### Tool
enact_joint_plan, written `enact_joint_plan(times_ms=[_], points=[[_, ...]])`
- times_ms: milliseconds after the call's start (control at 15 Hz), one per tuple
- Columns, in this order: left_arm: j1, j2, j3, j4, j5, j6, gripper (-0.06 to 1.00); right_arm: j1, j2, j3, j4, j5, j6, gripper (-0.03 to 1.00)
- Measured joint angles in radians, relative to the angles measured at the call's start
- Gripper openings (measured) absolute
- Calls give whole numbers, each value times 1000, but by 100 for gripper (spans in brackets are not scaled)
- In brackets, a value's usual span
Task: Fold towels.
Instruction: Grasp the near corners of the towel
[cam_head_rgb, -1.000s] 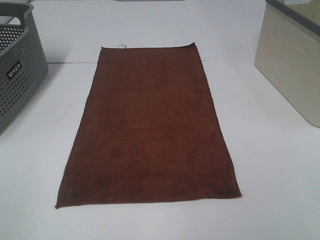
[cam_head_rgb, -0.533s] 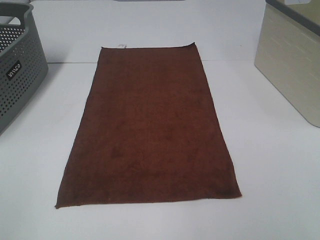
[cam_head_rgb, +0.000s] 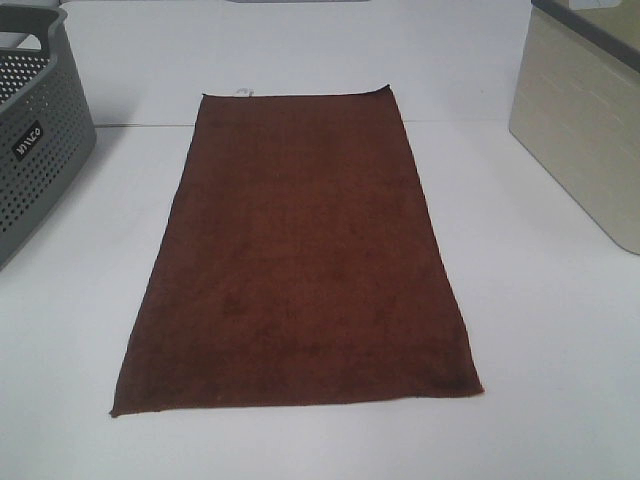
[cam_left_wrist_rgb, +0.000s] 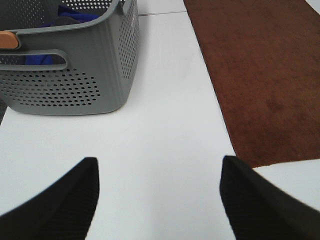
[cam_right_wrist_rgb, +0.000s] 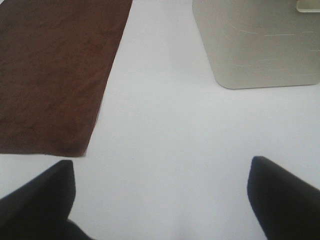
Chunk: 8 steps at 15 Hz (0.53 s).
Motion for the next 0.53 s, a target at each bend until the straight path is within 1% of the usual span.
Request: enact_joint_plan(times_ms=[400,467,533], points=[[0,0,-3,-4,-5,-14,66,0,21,0,-1,-3,0,87],[0,8,-14,-10,-52,-50,66,0,75,-7,-2,-22,0,86],[0,17,-17,-14,-77,-68,66,0,97,-11,-2,-34,0,86]])
